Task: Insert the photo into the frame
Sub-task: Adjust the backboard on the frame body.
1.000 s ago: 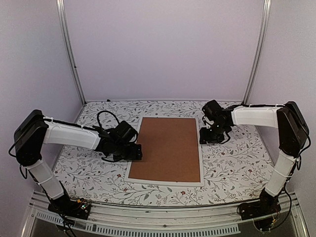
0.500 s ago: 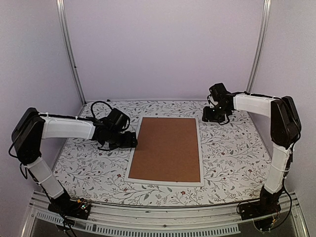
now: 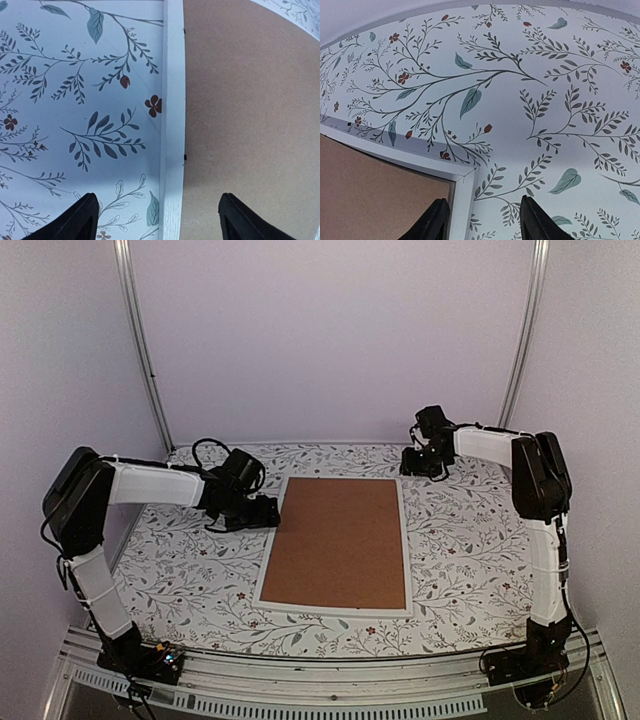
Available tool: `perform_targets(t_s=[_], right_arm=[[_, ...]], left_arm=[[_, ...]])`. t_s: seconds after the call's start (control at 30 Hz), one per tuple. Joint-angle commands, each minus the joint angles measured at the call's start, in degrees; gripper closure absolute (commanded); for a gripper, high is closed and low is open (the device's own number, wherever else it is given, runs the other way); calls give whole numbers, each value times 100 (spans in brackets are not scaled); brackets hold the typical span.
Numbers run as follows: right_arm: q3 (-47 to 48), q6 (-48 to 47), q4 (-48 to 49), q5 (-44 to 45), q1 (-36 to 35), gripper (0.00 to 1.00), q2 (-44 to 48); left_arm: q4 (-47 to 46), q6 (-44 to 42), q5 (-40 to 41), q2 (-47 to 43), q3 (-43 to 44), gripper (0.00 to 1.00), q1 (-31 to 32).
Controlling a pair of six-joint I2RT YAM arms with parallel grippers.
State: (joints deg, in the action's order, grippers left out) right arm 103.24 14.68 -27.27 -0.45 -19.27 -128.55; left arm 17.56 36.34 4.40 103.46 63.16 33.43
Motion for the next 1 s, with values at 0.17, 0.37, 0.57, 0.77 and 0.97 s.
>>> perform_targets(t_s=[0.17, 0.37, 0.57, 0.77, 0.97], right_arm=[[514, -59, 315, -1272, 347, 47, -638], [517, -51, 719, -2069, 515, 34, -791], [695, -96, 933, -2485, 544, 32, -1047], [925, -56, 729, -2027, 547, 37, -1195], [1006, -190, 496, -1753, 506, 38, -1219]], left_arm=[[51, -294, -391, 476, 534, 15, -248], [-179, -284, -763, 650, 566, 15, -291], [-244, -209, -805, 725, 585, 15, -293], [-188, -215, -782, 762, 643, 15, -300], [-191, -224, -791, 831, 671, 15, -308]])
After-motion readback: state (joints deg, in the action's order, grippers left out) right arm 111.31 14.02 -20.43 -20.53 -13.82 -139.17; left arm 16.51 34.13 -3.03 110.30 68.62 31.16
